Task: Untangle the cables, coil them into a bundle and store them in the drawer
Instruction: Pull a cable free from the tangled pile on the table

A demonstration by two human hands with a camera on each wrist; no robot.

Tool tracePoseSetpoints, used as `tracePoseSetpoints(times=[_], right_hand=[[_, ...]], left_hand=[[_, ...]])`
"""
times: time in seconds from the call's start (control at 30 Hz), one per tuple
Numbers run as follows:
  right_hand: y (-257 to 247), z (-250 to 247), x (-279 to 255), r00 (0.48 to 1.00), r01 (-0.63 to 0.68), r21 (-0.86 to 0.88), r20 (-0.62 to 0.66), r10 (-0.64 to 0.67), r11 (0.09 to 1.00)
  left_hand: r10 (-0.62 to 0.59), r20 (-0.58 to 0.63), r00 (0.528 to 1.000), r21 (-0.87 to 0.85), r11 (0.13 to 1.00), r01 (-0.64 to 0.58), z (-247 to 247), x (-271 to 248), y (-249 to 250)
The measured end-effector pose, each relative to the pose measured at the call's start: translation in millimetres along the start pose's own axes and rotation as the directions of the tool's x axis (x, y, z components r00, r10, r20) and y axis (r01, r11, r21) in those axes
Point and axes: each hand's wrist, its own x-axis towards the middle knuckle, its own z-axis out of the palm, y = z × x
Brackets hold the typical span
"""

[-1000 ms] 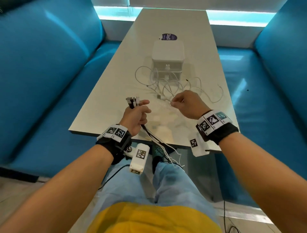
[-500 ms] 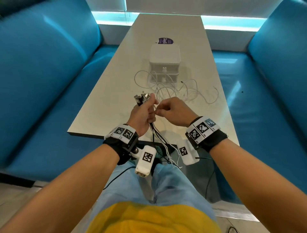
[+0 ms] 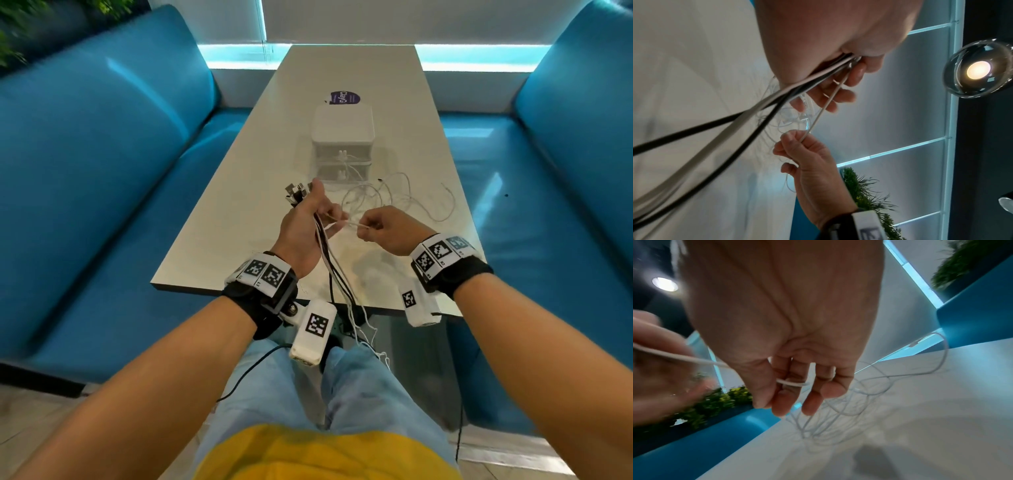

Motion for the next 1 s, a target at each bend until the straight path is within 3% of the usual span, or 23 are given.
tracePoseSetpoints(times=[0.13, 0.23, 0.33, 0.47, 0.7, 0.9, 1.0], right_hand=[[17, -16, 8, 0.993, -0.065, 0.002, -0.095, 0.065, 0.998], [24, -26, 14, 0.969, -0.05, 0.056, -0.239, 0.062, 0.997], [25, -31, 19, 0.926, 0.02, 0.081, -0.376, 0.012, 0.997], [14, -38, 17, 0.932, -0.017, 0.01, -0.362, 0.02, 1.0], [-11, -57, 1, 0.917, 0.161, 0.154, -0.388, -0.09, 0.975], [-20, -62, -9, 0.907, 0.294, 0.123, -0.348, -0.236, 0.948], [-21, -65, -14, 0.869, 0.363, 0.16, -0.414, -0.272, 0.918]], left_hand=[[0.036, 0.102, 0.994, -0.082, 0.996, -0.027, 6, -7, 21], [0.075, 0.121, 0.99, -0.004, 0.997, -0.075, 3, -7, 31], [0.031, 0.111, 0.993, 0.075, 0.996, -0.04, 3, -5, 33], [-0.064, 0.101, 0.993, 0.163, 0.985, 0.047, 6, 5, 31], [0.101, 0.059, 0.993, 0.44, 0.89, -0.117, 38, 24, 17], [0.153, 0.032, 0.988, 0.575, 0.805, -0.143, 48, 42, 3], [0.171, 0.036, 0.985, 0.622, 0.768, -0.156, 43, 48, -3]])
